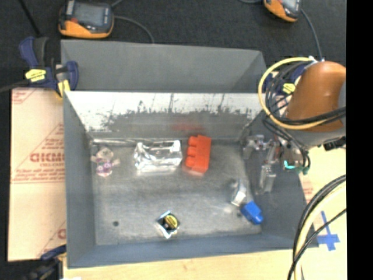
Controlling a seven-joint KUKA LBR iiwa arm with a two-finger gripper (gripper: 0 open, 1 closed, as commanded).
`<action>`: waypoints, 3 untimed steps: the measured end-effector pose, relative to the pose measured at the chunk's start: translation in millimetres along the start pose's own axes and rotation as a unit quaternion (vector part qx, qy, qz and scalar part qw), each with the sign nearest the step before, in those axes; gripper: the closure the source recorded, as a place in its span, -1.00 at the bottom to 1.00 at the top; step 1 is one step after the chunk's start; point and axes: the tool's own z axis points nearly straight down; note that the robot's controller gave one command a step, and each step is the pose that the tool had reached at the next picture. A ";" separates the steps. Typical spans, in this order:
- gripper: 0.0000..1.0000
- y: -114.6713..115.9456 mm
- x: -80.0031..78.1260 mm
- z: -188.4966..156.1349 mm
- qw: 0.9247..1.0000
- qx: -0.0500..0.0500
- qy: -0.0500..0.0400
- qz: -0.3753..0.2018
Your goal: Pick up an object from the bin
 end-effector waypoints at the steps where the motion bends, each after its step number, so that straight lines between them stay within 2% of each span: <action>1: -1.00 -9.0 57.4 87.4 0.981 0.001 -0.003 -0.195; 2: 1.00 -10.1 55.0 83.8 0.980 0.003 -0.005 -0.197; 3: 1.00 63.3 31.5 -53.0 0.981 0.001 -0.008 -0.193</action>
Offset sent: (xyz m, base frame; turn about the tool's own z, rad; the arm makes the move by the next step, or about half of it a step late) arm -0.0584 -0.0073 -0.0879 -0.3933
